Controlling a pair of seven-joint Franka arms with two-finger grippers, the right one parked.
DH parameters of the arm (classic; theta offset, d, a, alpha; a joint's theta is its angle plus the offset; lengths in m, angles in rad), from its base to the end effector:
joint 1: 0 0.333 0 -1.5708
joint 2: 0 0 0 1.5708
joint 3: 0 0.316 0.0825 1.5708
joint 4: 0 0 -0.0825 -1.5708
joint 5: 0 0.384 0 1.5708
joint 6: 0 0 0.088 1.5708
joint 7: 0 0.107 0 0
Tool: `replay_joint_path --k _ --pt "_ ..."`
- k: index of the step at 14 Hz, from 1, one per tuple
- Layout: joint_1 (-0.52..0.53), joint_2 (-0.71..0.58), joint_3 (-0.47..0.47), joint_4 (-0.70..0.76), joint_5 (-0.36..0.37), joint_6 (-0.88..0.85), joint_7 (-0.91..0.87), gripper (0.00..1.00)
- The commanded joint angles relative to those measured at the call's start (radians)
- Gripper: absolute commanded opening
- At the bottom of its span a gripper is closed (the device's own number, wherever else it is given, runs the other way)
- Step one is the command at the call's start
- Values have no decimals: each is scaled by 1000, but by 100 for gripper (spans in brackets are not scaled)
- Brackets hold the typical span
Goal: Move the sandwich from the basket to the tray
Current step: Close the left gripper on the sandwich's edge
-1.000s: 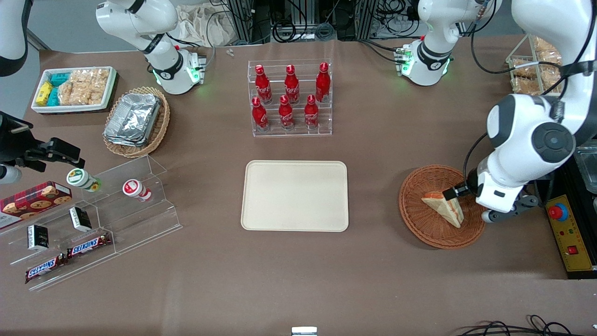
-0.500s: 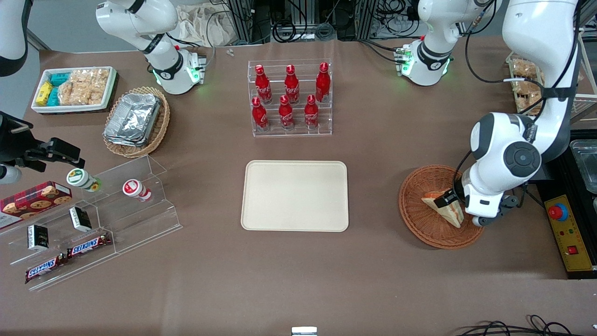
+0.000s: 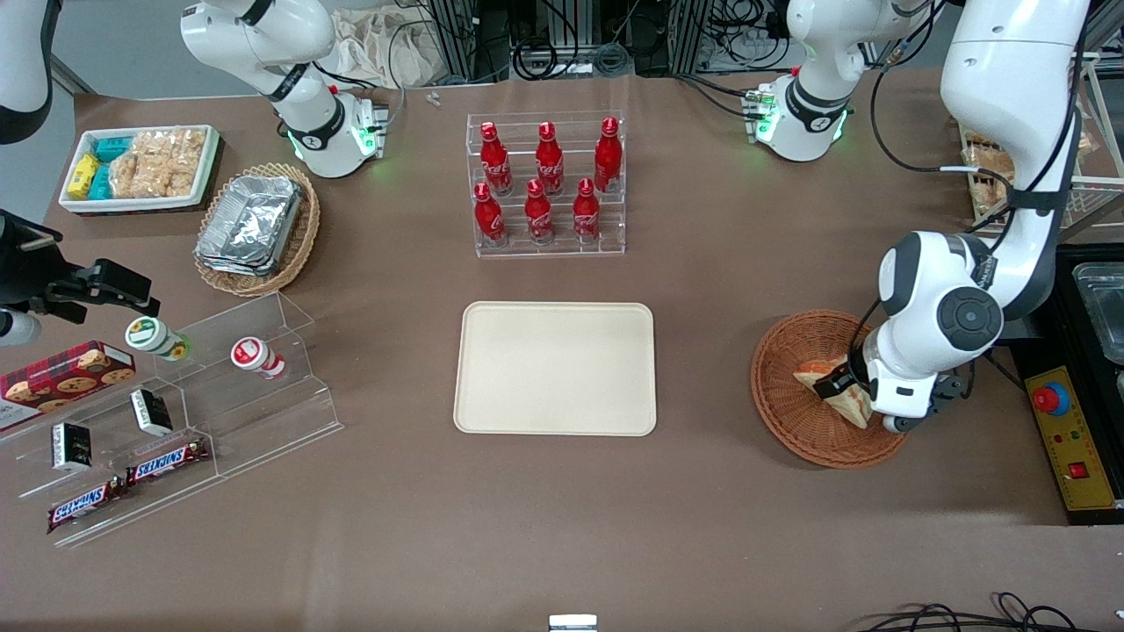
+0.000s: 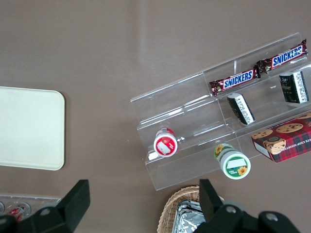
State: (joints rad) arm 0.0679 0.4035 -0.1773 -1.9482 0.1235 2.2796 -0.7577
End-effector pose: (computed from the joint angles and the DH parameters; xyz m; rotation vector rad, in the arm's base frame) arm 0.6084 -0.0597 0.2700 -2.9669 -0.8798 0.0753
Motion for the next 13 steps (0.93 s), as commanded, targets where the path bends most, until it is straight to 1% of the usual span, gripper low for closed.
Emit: replay_joint_path --k 1,3,5,6,10,12,13 --pt "3 26 1 -12 40 47 -31 94" --pt "3 43 2 -11 65 75 -96 57" --pt "-2 58 1 -3 80 81 -133 14" --pt "-2 61 1 -1 84 81 -135 0" --pt "-3 42 -2 20 85 67 -167 0" --pt "-5 -20 -5 32 84 -3 -154 0" --pt "-5 -40 -7 72 84 -73 -149 0"
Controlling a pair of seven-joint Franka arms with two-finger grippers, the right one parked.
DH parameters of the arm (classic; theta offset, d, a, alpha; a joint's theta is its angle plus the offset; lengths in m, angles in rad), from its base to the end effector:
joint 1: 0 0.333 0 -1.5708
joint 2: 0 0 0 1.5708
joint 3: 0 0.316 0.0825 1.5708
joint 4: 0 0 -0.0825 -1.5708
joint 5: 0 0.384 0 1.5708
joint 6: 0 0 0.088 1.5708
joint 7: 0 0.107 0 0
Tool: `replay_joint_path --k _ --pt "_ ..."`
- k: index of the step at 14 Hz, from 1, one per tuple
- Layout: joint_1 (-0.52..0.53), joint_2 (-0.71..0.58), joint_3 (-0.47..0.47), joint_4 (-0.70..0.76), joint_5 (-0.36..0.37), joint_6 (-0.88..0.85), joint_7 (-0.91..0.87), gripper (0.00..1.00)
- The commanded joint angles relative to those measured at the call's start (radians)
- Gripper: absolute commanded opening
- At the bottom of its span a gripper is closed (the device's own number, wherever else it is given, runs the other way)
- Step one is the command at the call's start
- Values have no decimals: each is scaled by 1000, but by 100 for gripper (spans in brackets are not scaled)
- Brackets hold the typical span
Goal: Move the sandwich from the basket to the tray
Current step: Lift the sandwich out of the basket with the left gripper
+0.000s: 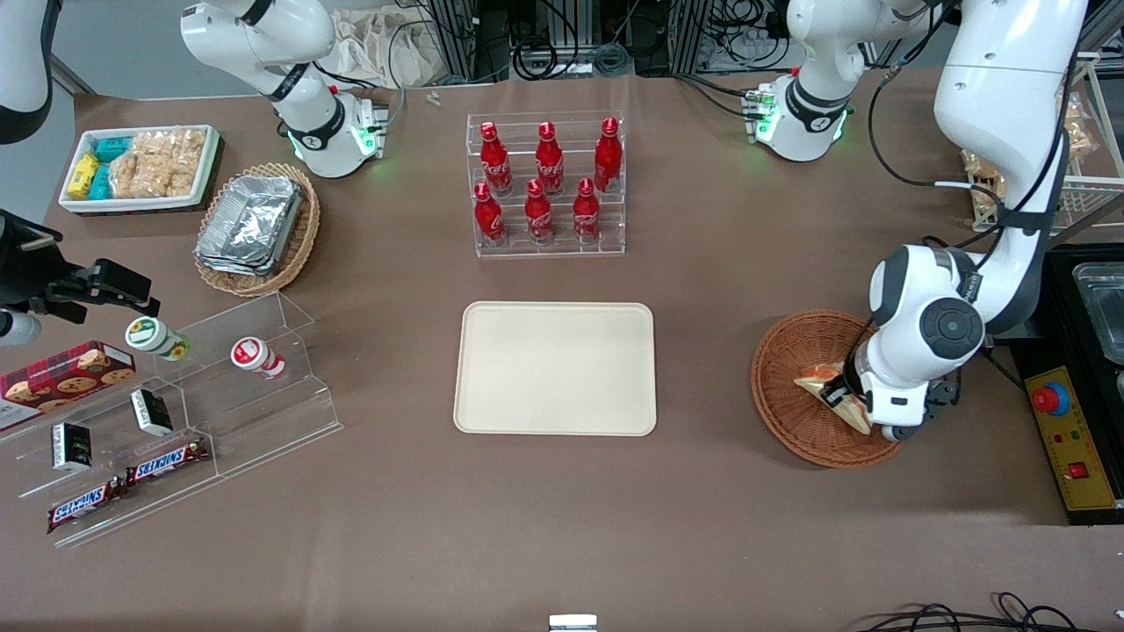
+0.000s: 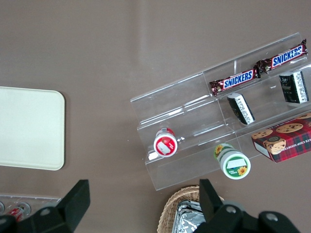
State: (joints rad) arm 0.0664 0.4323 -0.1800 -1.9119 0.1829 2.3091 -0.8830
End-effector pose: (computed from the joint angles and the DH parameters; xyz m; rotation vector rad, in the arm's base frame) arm 0.6215 -0.0618 0.2701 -2.9127 -0.9971 -0.0096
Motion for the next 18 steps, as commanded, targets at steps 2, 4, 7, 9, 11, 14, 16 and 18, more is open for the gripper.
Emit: replay_joint_path --k 2,4,7,9,11,14,16,18 --pt "-3 -90 -7 152 17 -294 22 0" --pt "-2 -104 -22 281 1 -474 132 0" --pt "-3 -103 -67 469 -48 -708 379 0" --pt "-5 -98 -125 537 -49 -790 456 0" --pt "-5 -102 -211 537 -51 -820 467 0" --pt "-19 -57 -337 530 -140 -801 452 0" --pt "-104 -14 -342 521 -143 -740 452 0" --pt "-173 60 -342 519 -125 -677 447 0"
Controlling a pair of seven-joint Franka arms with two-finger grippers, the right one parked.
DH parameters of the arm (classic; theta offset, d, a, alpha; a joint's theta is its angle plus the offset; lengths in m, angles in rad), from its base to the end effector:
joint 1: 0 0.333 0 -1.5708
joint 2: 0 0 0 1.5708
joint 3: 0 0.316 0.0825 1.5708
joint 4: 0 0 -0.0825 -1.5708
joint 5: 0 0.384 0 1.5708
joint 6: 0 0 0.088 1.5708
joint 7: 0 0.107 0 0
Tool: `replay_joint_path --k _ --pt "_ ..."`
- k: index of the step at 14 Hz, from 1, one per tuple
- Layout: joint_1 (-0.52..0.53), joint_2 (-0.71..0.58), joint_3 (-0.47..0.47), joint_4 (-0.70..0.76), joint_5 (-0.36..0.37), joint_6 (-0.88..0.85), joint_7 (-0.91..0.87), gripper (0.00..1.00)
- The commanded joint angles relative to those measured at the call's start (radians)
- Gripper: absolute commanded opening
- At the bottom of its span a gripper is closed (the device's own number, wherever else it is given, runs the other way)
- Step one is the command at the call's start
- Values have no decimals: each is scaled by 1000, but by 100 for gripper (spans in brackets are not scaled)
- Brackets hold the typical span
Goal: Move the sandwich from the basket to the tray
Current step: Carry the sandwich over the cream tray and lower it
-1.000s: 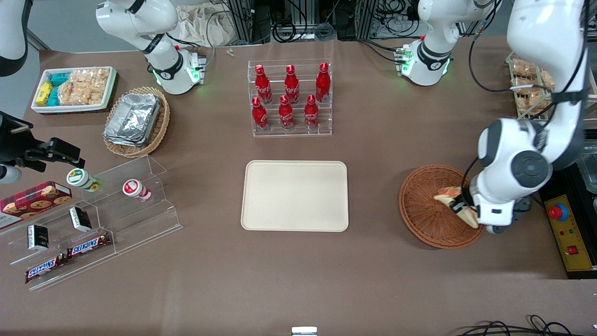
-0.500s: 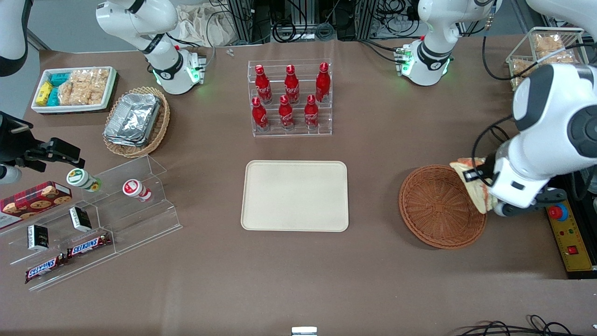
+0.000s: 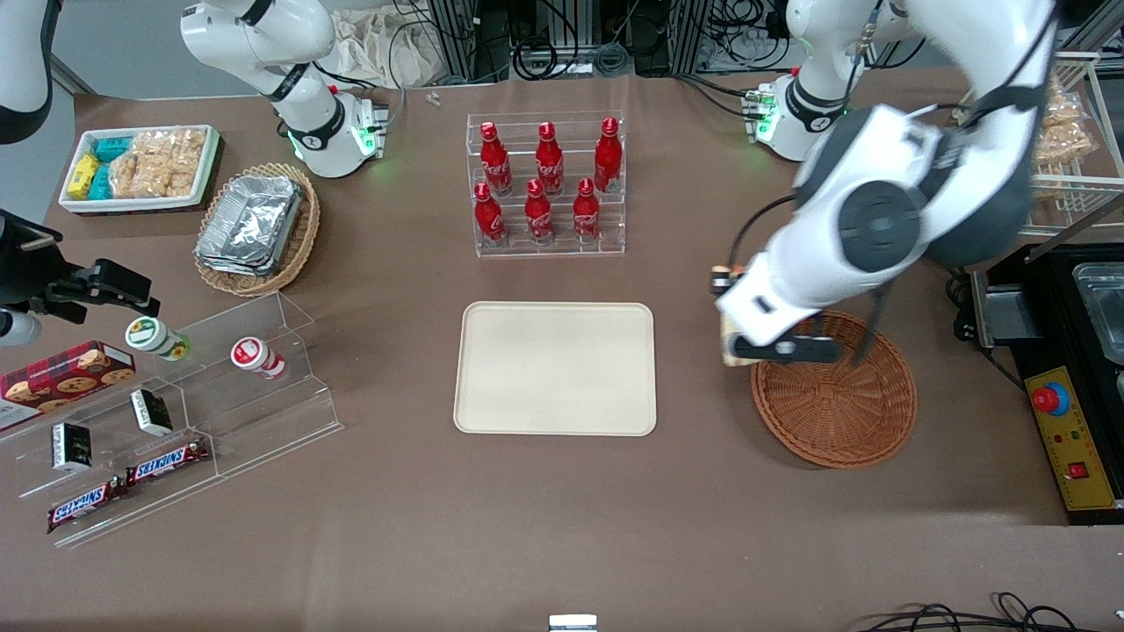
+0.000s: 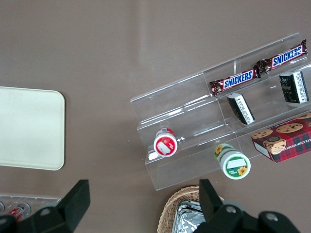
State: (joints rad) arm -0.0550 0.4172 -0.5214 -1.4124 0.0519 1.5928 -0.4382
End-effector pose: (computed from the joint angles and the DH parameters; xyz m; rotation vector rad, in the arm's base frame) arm 0.5756 -0.3035 0.4742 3.0679 -0.1926 -0.3618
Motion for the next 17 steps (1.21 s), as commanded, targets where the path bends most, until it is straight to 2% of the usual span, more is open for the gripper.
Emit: replay_joint_path --k 1,3,7,11,14,15,16,17 --pt "-75 116 1 20 9 77 -7 0" --pt "-120 204 3 20 14 172 -11 0" --pt "-181 333 6 20 152 341 -114 0" --pt "-212 419 9 20 256 388 -165 0" --pt "-210 437 9 10 264 420 -177 0" --pt "-209 439 9 7 264 424 -178 13" --pt "-210 442 9 6 264 424 -189 62" --pt "-209 443 9 7 266 424 -203 100"
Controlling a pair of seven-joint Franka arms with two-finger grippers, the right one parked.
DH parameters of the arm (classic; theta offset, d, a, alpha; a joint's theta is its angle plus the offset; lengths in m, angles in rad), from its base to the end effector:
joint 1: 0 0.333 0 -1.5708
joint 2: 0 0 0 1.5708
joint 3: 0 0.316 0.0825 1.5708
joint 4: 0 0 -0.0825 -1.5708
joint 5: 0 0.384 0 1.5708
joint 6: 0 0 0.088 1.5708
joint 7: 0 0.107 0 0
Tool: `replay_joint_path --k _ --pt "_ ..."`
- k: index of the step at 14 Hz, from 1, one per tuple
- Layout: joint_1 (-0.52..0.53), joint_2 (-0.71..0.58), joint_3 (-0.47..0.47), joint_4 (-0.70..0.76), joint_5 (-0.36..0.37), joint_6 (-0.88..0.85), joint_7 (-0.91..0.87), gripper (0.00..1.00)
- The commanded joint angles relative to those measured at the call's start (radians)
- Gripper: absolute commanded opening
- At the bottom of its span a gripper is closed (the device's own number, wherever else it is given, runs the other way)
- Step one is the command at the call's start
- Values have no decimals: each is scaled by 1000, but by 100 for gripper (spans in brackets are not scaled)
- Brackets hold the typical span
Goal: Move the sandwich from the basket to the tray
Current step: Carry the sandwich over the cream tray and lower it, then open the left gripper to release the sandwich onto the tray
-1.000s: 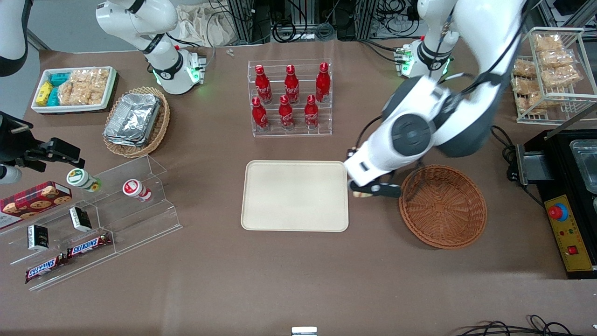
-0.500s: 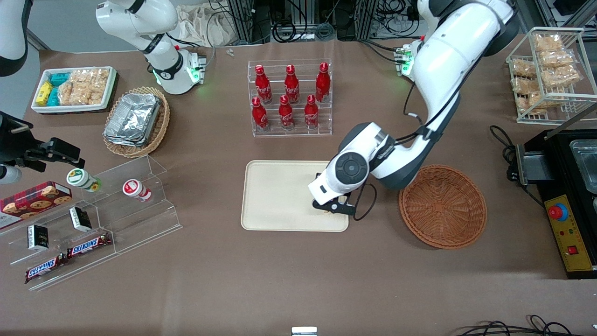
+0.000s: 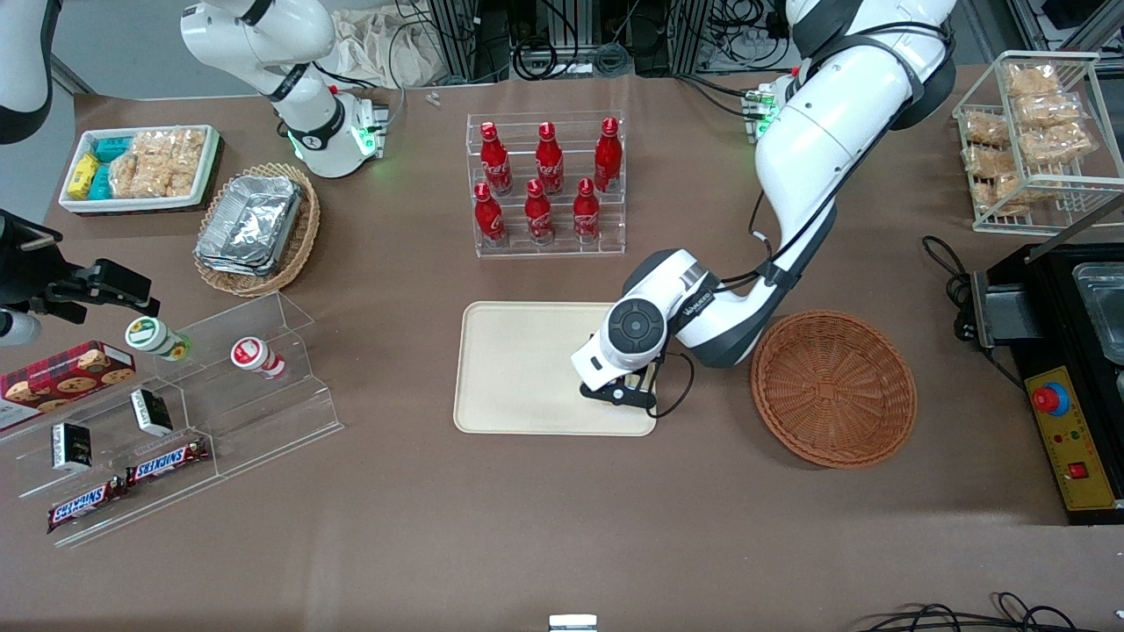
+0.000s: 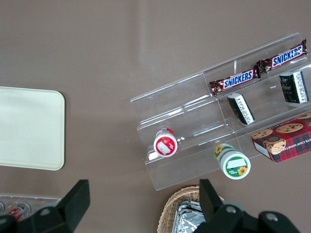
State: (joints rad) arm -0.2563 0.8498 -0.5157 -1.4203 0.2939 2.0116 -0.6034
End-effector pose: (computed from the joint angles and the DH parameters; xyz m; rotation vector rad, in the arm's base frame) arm 0.5634 -0.4290 0.2221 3.0985 -0.3016 -0.3102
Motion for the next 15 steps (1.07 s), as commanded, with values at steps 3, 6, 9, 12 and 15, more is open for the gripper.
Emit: replay_joint_path --k 3,6,9,12,15 --pt "9 -5 3 23 16 -1 -41 100" --pt "76 -112 -4 23 -1 -98 -29 100" --pt "176 -230 -30 0 -51 -169 -6 100" --pt "244 -345 -30 -84 -55 -185 65 100" --pt "319 -445 -37 -147 -84 -185 111 100"
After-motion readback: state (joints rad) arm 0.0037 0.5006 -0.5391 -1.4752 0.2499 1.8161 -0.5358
